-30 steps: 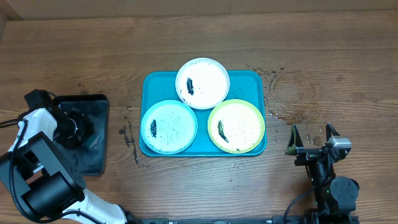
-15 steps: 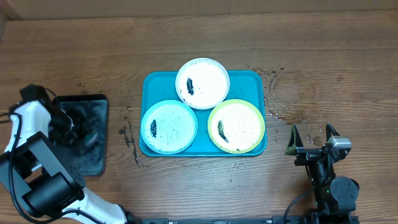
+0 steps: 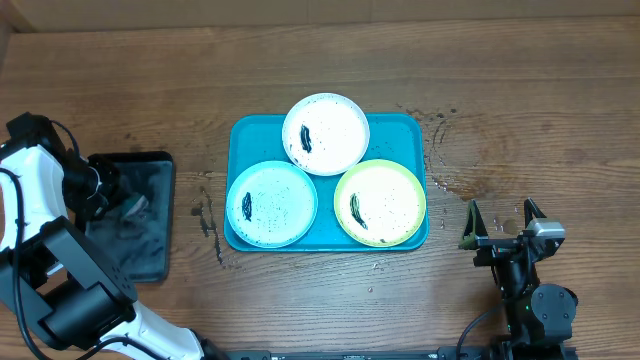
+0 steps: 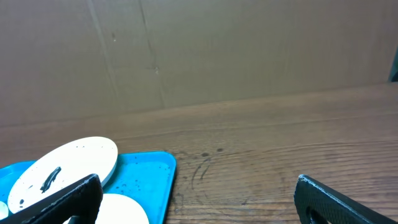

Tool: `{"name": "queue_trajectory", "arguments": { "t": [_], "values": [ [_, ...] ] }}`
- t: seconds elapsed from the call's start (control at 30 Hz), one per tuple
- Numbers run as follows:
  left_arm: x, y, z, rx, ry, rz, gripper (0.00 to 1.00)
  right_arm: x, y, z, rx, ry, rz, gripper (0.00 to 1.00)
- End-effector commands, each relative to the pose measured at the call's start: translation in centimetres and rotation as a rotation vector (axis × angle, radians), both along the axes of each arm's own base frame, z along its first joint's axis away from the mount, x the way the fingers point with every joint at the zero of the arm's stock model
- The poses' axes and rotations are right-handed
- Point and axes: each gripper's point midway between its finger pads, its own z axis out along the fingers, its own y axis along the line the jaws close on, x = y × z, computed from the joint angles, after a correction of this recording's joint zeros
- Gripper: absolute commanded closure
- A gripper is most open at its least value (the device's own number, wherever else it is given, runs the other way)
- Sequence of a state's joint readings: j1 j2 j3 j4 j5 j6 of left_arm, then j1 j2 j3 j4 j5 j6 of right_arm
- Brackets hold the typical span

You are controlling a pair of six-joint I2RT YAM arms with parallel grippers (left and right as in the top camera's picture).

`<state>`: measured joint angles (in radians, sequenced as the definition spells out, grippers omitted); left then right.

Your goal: Clean dirty plates on tray and stack at the side

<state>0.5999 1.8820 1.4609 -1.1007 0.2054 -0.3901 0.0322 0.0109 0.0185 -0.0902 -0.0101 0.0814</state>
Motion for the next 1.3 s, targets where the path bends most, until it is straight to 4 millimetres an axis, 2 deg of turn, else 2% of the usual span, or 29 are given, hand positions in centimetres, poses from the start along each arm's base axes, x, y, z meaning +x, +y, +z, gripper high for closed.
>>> {"name": "queue_trajectory", "arguments": {
  "t": [0.0,0.1,0.2,0.37,0.53,0.73,1.0,1.1,1.2,1.27],
  "values": [
    [1.7,-1.1,1.7,-0.140,-0.130,0.020,0.96,0.0,-0.3,-0.2,-0.004,-0.004,-0.016,0.00],
    [2.3,-1.6,2.9,-0.267,-0.222,0.058,0.96,0.0,-0.3,-0.2,-0.004,-0.004,-0.016,0.00],
    [2.9,-1.8,5.4,-0.446,-0.369,0.113,0.96,0.0,-0.3,-0.2,-0.004,-0.004,-0.016,0.00],
    [3.2,-1.2,8.0,-0.602,-0.495,0.192,0.96,0.0,-0.3,-0.2,-0.004,-0.004,-0.016,0.00],
    [2.1,0.3,8.2,-0.654,-0.471,0.331,0.96,0.0,-0.3,-0.2,-0.004,-0.004,-0.016,0.00],
    [2.2,-0.4,9.4,-0.755,-0.485,0.369,0.96,0.0,-0.3,-0.2,-0.004,-0.004,-0.016,0.00],
    [3.2,-1.1,12.5,-0.901,-0.609,0.345,0.96,0.0,-0.3,-0.2,-0.004,-0.004,-0.016,0.00],
    [3.2,-0.7,11.6,-0.845,-0.588,0.341,0.96,0.0,-0.3,-0.2,-0.004,-0.004,-0.016,0.00],
    [2.1,0.8,7.9,-0.640,-0.457,0.357,0.96,0.0,-0.3,-0.2,-0.004,-0.004,-0.016,0.00],
    [0.9,0.9,5.7,-0.550,-0.344,0.368,0.96,0.0,-0.3,-0.2,-0.004,-0.004,-0.016,0.00]
  ]
}}
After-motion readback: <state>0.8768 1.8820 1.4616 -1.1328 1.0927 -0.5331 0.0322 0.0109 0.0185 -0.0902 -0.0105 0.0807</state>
